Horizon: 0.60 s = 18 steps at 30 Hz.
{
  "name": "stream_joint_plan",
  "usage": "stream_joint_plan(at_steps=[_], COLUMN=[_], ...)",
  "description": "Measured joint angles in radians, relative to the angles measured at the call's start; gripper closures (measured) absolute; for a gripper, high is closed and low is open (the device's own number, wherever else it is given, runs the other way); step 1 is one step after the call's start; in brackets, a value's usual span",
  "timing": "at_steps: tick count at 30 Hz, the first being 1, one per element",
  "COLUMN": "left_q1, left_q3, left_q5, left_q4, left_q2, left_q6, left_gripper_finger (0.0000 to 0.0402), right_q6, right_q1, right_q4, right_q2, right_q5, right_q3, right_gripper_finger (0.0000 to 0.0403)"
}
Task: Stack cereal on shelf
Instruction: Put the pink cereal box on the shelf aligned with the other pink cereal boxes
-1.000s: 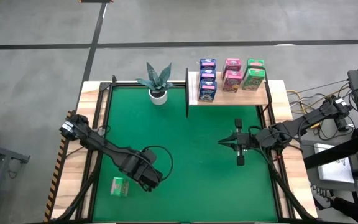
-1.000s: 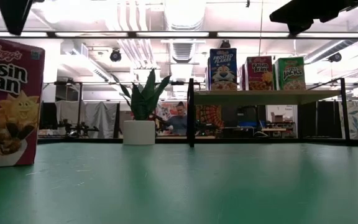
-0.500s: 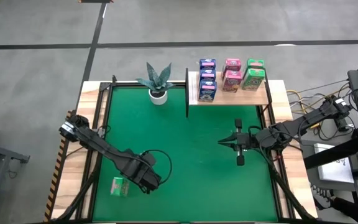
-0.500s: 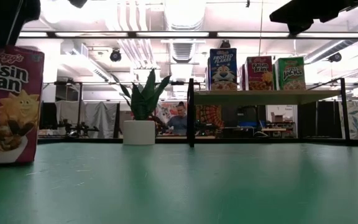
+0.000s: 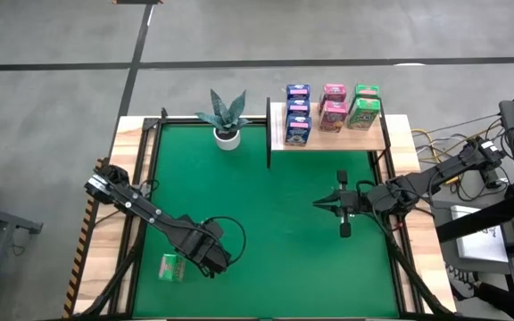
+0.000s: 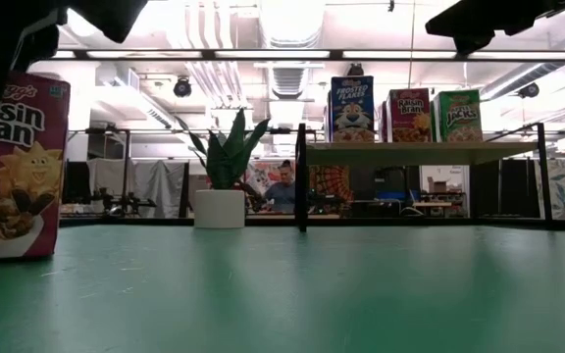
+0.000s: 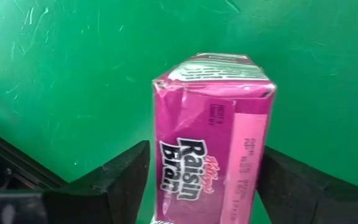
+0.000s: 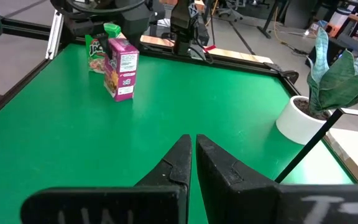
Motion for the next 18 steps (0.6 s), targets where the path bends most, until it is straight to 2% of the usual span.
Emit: stream_joint_plan(at_steps=[8,18], left_q1=[0.0,0.006], left_q3=[0.008,0.096], left_q5=[0.0,-0.001], left_q4=[0.004,0.003], left_q2=[0.0,0.0], left_q6=[0.0,0.085], left_gripper_finger=[0.0204,0.0217], right_q6=[0.0,0.0], right_q1=[0.0,0.0], right_q4=[0.0,-0.033], right_q2=[0.0,-0.036], right_q5=[0.0,0.0], right_q3=[0.0,0.0], right_gripper_finger=[0.039,0.039])
